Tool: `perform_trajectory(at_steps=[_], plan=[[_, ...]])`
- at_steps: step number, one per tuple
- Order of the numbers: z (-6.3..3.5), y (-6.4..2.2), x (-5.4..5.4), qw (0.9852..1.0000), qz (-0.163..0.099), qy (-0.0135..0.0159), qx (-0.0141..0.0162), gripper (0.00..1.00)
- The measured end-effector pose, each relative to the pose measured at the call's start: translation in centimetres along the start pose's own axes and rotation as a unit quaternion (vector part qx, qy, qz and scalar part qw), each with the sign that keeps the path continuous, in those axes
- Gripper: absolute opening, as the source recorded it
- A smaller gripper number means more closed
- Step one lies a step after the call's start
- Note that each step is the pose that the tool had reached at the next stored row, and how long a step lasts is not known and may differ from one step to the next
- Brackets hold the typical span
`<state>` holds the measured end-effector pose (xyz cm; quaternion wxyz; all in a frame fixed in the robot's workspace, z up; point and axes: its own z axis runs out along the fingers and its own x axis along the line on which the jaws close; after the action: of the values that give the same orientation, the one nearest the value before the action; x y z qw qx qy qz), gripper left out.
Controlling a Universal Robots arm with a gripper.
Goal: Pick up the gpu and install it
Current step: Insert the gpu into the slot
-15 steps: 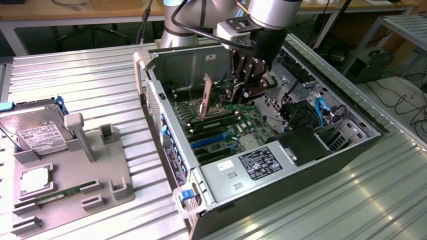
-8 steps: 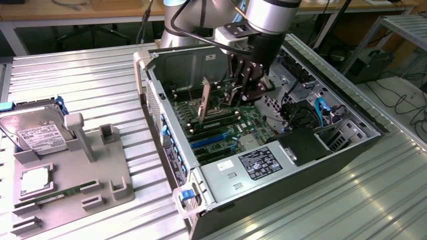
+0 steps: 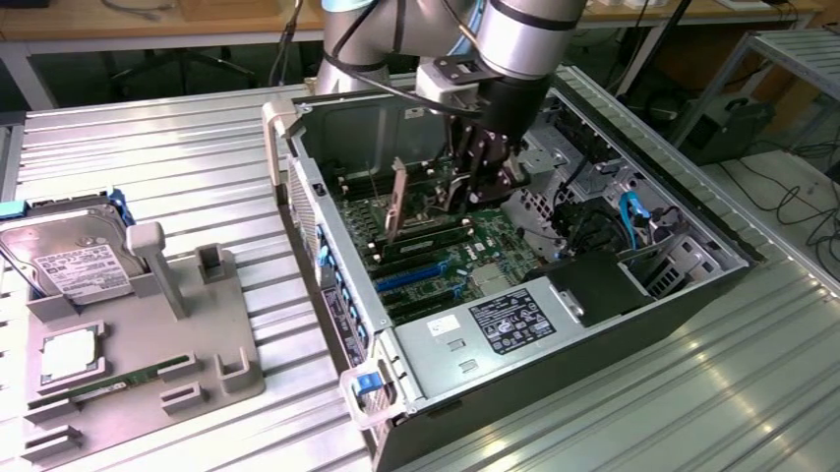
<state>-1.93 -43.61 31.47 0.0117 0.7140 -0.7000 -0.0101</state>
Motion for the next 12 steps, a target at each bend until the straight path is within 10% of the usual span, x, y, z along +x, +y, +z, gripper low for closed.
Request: perform_trajectory(at_steps=[12], plan=[[1.97, 1.42, -0.2, 0.9999, 0.013, -0.0005, -0.0002, 0.27]])
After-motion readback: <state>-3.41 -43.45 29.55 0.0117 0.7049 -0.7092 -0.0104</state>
